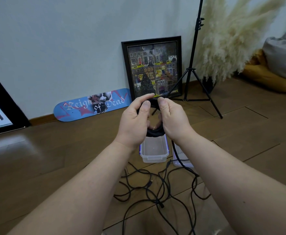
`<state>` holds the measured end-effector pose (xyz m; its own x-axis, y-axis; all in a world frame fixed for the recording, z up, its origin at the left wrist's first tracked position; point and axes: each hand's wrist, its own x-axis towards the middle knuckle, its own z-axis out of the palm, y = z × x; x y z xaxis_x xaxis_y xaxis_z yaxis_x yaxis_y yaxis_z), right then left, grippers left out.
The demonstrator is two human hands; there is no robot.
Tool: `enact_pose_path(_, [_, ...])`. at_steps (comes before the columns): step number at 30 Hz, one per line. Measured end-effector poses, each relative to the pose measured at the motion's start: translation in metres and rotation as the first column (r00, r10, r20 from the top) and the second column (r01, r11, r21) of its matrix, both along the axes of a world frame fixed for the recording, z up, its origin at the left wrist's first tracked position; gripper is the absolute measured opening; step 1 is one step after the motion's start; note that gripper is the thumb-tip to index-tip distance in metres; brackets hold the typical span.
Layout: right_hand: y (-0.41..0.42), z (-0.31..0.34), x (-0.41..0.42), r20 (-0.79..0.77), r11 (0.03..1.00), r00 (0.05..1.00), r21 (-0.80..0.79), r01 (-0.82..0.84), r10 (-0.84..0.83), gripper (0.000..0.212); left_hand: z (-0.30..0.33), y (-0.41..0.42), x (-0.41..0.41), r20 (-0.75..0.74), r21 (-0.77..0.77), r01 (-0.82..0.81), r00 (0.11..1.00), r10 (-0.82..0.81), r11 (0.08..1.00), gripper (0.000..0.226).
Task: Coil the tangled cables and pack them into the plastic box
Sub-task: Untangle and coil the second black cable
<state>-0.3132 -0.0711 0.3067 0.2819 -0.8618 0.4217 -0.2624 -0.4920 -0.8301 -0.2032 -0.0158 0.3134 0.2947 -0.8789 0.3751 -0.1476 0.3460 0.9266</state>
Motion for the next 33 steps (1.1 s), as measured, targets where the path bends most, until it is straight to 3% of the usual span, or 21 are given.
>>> enact_pose_path(4, [0.002,-0.002,0.000,-0.004,0.999,0.999,0.031,-0.040,0.041,0.041,-0.005,-0.002,0.001,-0.041,0.009,-0.033,0.999,0.033,0.999,0.029])
enact_pose_path(7, [0.006,0.000,-0.005,-0.029,0.985,0.990,0.108,-0.133,0.137,0.031,-0.006,-0.005,0.006,-0.044,-0.010,-0.132,0.990,0.132,0.991,0.030])
enact_pose_path(9, [0.005,-0.002,-0.016,-0.108,0.943,0.968,0.275,-0.189,0.225,0.023,-0.002,-0.007,0.016,-0.105,0.001,-0.242,0.965,0.240,0.970,0.029])
enact_pose_path(12, [-0.004,-0.011,-0.039,-0.292,0.912,0.928,0.398,-0.101,0.230,0.017,0.006,-0.009,0.043,-0.256,0.050,-0.422,0.871,0.420,0.905,0.030])
enact_pose_path(14, [-0.007,-0.010,-0.048,-0.273,0.936,0.955,0.351,-0.014,0.116,0.011,0.004,-0.011,0.059,-0.265,0.066,-0.518,0.815,0.515,0.853,0.031])
enact_pose_path(17, [-0.004,-0.002,-0.046,-0.308,0.995,0.949,0.058,0.081,-0.059,0.012,-0.005,-0.014,0.070,-0.209,0.088,-0.571,0.791,0.575,0.816,0.030])
enact_pose_path(20, [0.007,0.008,-0.034,-0.525,0.989,0.850,-0.141,-0.038,-0.042,0.009,-0.010,-0.015,0.069,-0.146,0.078,-0.587,0.793,0.591,0.806,0.028])
enact_pose_path(23, [0.017,0.021,-0.024,-0.694,0.979,0.714,-0.068,-0.193,0.093,0.016,-0.012,-0.011,0.067,-0.058,0.063,-0.572,0.816,0.576,0.817,0.025])
enact_pose_path(27, [0.025,0.035,-0.016,-0.455,0.881,0.755,0.219,-0.420,0.472,0.014,-0.013,-0.009,0.064,0.099,0.008,-0.552,0.830,0.549,0.834,0.025])
enact_pose_path(30, [0.021,0.035,-0.012,-0.222,0.884,0.857,0.174,-0.435,0.465,0.014,-0.012,-0.009,0.055,0.130,-0.025,-0.489,0.863,0.488,0.872,0.024])
enact_pose_path(33, [0.015,0.030,-0.010,-0.124,0.933,0.926,0.078,-0.350,0.358,0.014,-0.009,-0.008,0.043,0.108,-0.055,-0.377,0.918,0.380,0.925,0.027])
